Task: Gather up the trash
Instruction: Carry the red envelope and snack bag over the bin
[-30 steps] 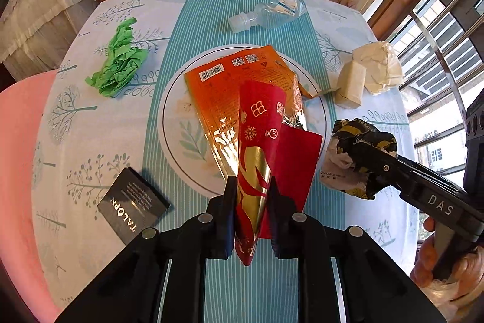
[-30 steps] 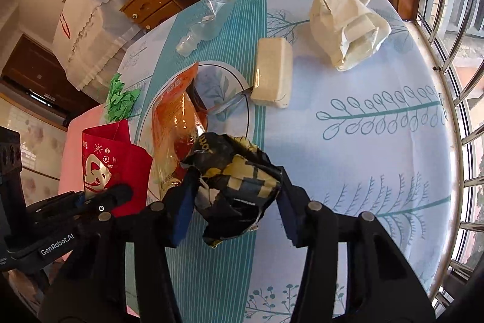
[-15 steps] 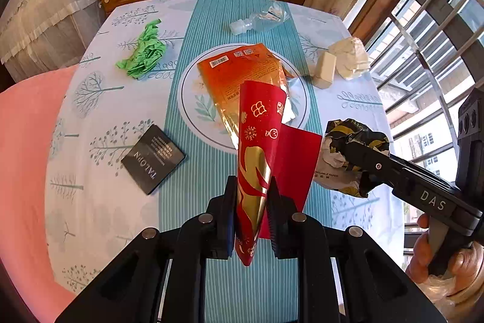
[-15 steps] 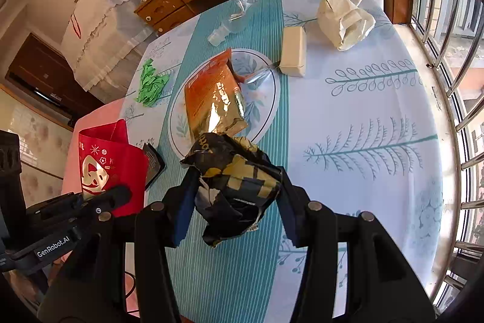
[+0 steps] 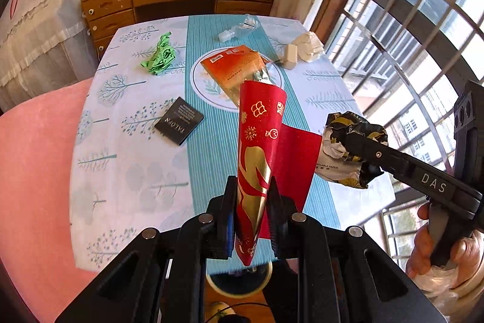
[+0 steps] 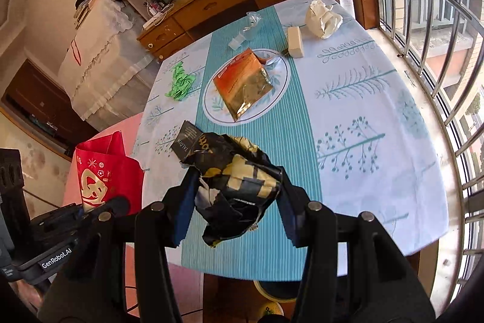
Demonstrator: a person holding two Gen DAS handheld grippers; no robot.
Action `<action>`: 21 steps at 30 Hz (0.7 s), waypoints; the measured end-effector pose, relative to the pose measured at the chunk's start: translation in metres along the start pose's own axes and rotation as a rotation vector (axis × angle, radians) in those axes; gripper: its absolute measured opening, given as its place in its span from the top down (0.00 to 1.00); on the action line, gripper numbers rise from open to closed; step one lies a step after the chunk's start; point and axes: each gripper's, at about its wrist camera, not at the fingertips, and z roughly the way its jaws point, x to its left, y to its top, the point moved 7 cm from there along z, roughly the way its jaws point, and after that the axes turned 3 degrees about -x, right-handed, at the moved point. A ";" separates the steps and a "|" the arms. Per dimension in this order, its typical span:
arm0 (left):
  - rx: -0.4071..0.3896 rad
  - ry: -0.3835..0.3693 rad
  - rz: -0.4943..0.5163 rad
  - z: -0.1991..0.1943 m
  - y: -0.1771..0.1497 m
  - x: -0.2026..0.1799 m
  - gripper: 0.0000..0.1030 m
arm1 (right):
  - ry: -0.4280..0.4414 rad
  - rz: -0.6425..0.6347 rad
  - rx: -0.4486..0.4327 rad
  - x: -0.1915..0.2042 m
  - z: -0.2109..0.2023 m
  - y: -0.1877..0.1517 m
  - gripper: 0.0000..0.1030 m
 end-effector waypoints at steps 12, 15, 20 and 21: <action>-0.007 -0.081 0.079 -0.086 -0.120 0.014 0.83 | -0.050 -0.005 -0.043 0.069 -0.088 -0.134 0.55; 0.017 -0.092 0.101 -0.091 -0.145 0.013 0.83 | -0.063 -0.003 -0.026 0.074 -0.099 -0.166 0.55; 0.071 -0.097 0.122 -0.088 -0.183 0.007 0.83 | -0.086 0.013 0.028 0.069 -0.101 -0.206 0.55; 0.080 -0.096 0.122 -0.084 -0.185 0.005 0.83 | -0.091 0.015 0.039 0.067 -0.101 -0.212 0.55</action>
